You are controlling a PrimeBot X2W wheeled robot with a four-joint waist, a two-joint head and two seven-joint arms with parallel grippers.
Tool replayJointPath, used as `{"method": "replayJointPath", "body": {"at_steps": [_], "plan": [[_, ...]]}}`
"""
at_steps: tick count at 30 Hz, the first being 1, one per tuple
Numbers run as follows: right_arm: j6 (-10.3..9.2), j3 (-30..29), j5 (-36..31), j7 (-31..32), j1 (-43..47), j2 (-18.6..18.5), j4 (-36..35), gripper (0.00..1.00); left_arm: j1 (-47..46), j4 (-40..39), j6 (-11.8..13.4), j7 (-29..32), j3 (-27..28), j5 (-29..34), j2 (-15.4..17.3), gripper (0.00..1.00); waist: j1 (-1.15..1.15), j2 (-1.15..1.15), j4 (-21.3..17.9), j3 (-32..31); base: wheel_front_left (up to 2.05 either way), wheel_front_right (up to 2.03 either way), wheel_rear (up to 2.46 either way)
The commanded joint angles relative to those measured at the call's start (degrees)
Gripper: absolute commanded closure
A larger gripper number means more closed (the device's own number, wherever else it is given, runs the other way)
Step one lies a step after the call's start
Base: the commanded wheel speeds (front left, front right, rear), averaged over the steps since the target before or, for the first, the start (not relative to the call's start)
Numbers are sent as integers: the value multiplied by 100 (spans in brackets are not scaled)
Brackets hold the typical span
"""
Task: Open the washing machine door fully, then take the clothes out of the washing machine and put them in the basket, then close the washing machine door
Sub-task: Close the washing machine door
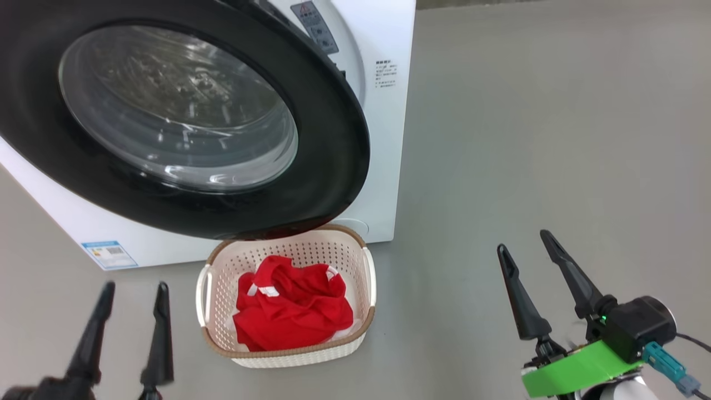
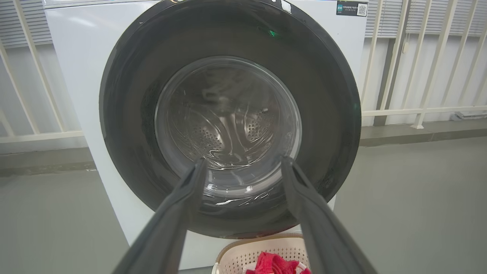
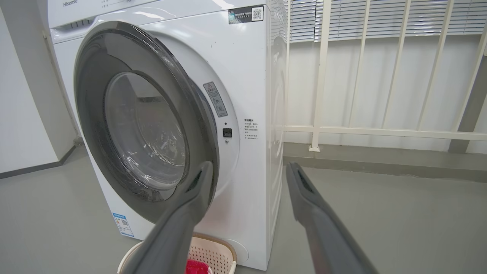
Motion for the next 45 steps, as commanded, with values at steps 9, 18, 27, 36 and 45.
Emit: {"method": "replayJointPath", "body": {"at_steps": [9,18,27,36,45], "plan": [[19,-57,-6,-36,259,27,-224,0,278,-125,-98,-51,196,463,-61,0,0,0,23,-209,0,0,0],[19,-37,3,-36,283,49,-191,0,290,-56,-129,-51,258,495,-131,0,0,0,14,-229,0,0,0],[19,-1,-2,-36,235,65,-170,0,293,-94,-143,-51,216,575,-185,0,0,0,82,-150,0,0,0],[19,407,84,-36,-228,-59,113,100,119,-146,-132,-51,48,635,-224,0,0,0,335,94,0,0,0],[19,1149,386,-36,-1292,-299,933,100,-118,-332,-97,-51,-173,580,-252,0,0,0,808,400,0,0,0]]}}
